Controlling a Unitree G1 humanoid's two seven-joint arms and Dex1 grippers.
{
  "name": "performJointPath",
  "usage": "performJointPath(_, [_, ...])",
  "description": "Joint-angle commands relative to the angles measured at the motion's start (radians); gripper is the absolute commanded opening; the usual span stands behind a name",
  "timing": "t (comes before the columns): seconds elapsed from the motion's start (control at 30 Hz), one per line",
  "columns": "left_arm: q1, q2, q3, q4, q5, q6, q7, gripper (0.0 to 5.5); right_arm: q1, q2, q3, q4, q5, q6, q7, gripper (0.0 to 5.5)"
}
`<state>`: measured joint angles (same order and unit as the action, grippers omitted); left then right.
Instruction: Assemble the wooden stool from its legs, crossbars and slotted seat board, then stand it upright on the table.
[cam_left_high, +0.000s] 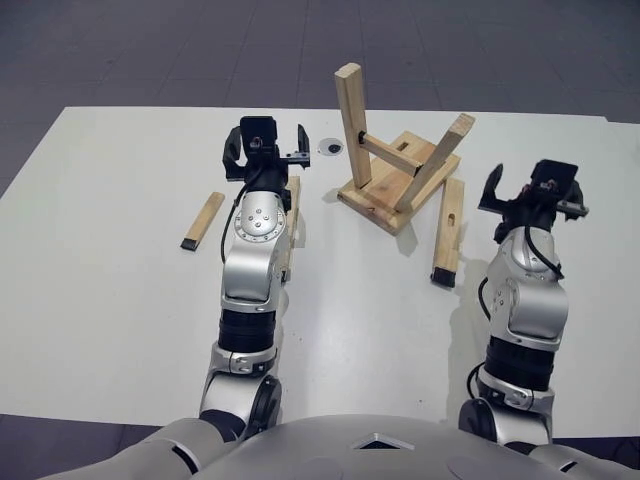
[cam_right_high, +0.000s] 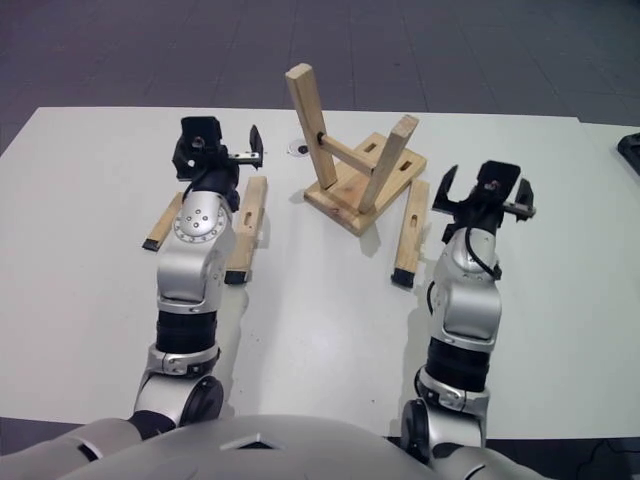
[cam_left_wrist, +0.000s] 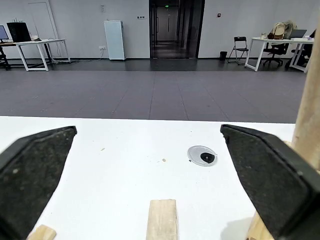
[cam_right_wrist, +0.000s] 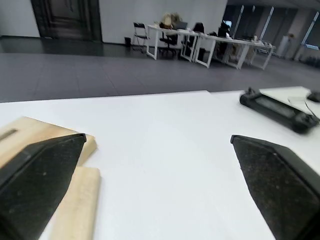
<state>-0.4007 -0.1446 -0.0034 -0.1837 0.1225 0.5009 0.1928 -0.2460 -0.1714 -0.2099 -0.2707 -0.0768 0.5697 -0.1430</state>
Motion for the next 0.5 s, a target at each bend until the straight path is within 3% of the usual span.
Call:
performJointPath(0.03, [0.001,0.049,0.059,-0.027,0.001,-0.055,0.015,5.38,-0.057,-0.114,0.08,0.115,-0.025,-0.122,0.134,5.4])
performJointPath(0.17, [-0.013,0.072,0.126,0.0,-0.036,-0.061,0.018,5.38,-0.074,-0.178,0.144,0.173,-0.05,-0.212,0.222,5.4])
performJointPath(0.33, [-0.025,0.069,0.13,0.012,-0.049,-0.068,0.021,5.38,-0.102,-0.16,0.186,0.197,-0.048,-0.225,0.257,5.4])
performJointPath(0.43, [-0.015,0.058,0.119,0.01,-0.049,-0.072,0.029,5.38,-0.101,-0.164,0.155,0.189,-0.056,-0.225,0.226,5.4])
performJointPath(0.5, [-0.005,0.056,0.119,0.0,-0.048,-0.072,0.034,5.38,-0.105,-0.17,0.065,0.139,0.022,-0.221,0.242,5.4])
